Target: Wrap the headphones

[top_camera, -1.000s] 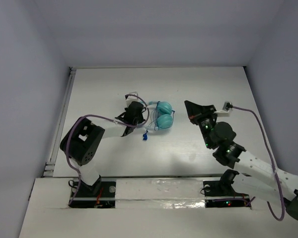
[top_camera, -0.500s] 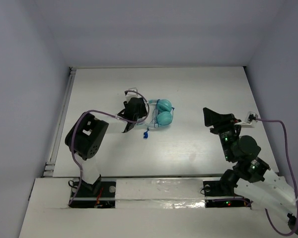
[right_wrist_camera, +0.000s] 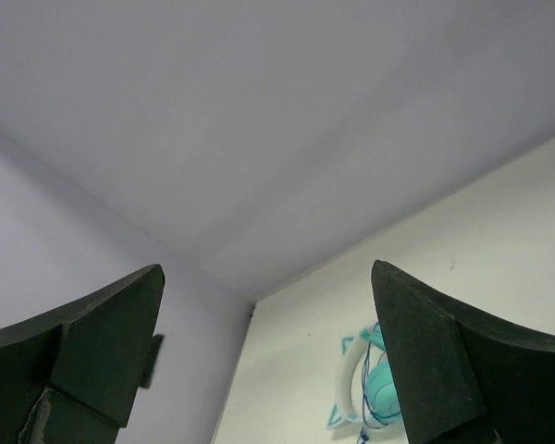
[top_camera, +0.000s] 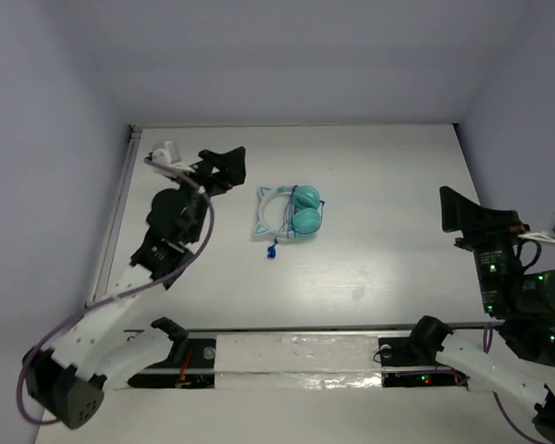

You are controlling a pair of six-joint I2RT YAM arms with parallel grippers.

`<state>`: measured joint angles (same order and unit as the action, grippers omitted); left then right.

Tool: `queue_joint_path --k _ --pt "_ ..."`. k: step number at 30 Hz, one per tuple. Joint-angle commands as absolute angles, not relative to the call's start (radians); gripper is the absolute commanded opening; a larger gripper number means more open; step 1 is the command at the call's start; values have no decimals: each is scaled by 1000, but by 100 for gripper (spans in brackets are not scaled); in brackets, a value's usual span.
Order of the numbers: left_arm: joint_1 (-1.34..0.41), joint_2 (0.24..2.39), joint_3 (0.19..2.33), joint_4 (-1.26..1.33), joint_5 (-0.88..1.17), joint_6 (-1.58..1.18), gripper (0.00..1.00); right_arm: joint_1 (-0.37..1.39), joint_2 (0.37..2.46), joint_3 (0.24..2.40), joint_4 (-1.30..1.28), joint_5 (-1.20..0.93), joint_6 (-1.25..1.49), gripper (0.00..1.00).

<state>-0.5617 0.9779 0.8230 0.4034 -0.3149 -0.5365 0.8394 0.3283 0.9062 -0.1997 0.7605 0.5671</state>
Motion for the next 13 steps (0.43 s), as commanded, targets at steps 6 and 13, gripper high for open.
queue_joint_path --k 6,13 --pt "-574 631 880 121 -290 -496 99 844 284 1003 -247 755 465 100" --pt "-574 552 871 46 -313 -442 99 844 343 983 -239 719 485 100"
